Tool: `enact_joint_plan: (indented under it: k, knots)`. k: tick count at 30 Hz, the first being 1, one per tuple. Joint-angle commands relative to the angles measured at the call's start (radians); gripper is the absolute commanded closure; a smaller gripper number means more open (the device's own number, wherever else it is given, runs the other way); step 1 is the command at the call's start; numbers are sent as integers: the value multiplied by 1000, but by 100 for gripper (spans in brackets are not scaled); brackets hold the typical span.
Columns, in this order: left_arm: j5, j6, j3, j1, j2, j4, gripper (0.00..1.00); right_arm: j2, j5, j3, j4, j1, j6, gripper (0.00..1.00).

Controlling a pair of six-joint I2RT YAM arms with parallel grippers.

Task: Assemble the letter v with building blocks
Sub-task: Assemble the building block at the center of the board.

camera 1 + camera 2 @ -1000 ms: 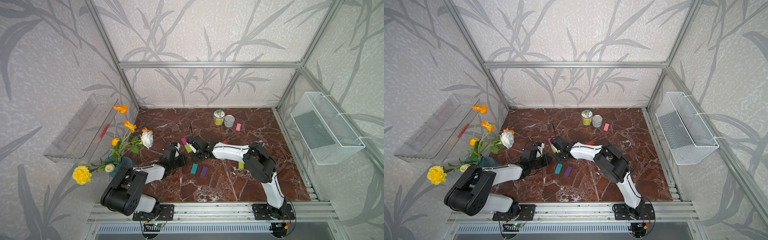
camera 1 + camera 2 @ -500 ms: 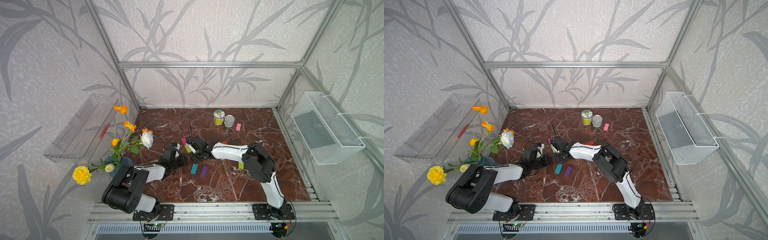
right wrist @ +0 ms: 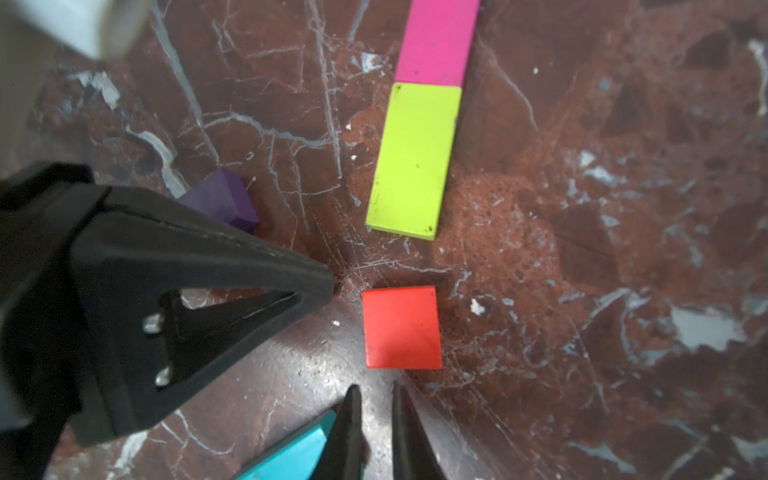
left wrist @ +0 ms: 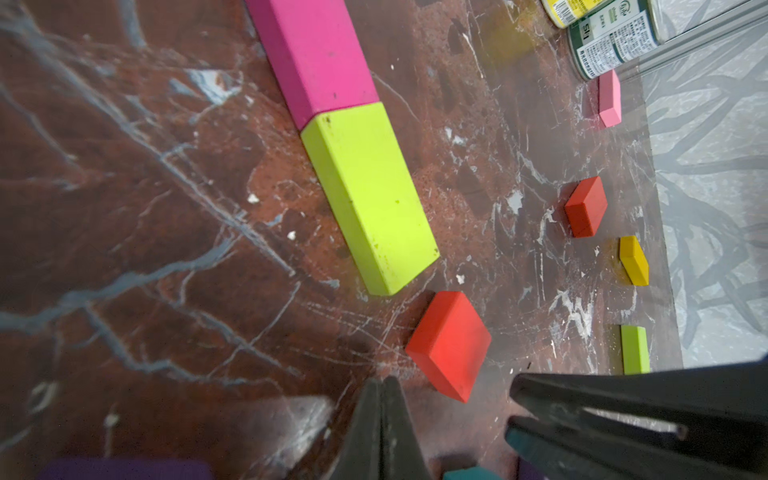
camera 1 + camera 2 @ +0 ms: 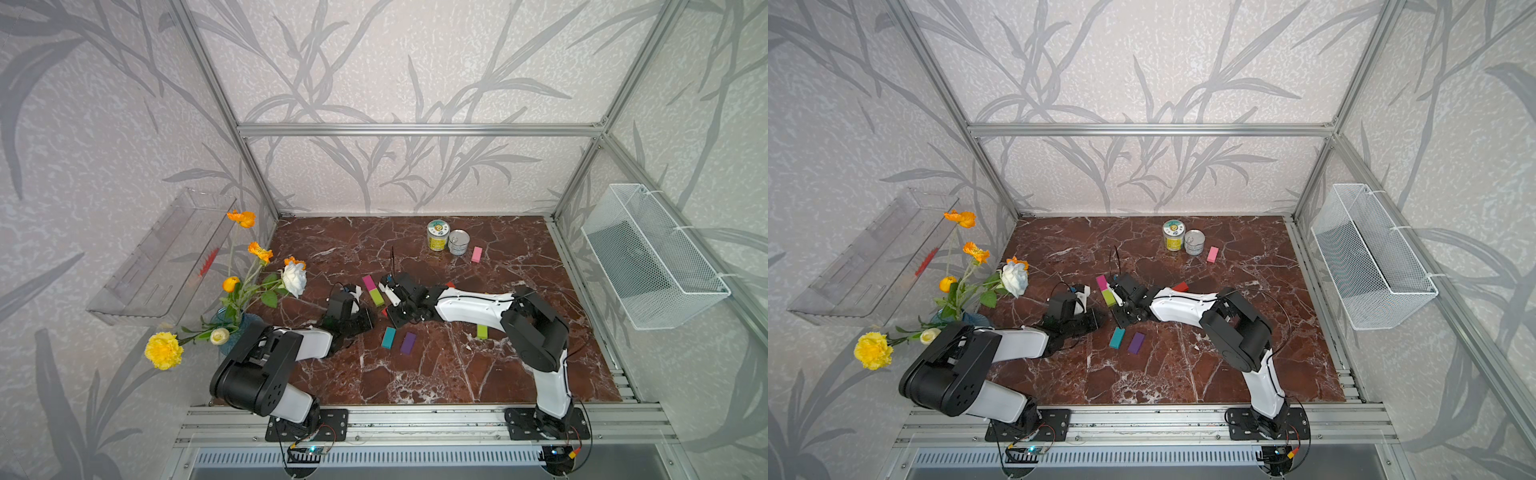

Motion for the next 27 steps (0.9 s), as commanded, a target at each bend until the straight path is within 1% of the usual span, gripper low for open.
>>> enact_joint_plan:
  k: [1, 5, 19, 27]
  knots:
    - [22, -1, 16, -3, 17, 36, 100, -23, -66, -40, 56, -36, 48, 100]
    - [18, 8, 23, -3, 15, 16, 100, -10, -99, -54, 77, -59, 62, 100]
    - [-38, 47, 23, -3, -51, -96, 100, 66, -168, -19, 118, -63, 90, 100]
    - [-11, 55, 15, -3, -46, -80, 100, 70, -178, -21, 126, -62, 102, 100]
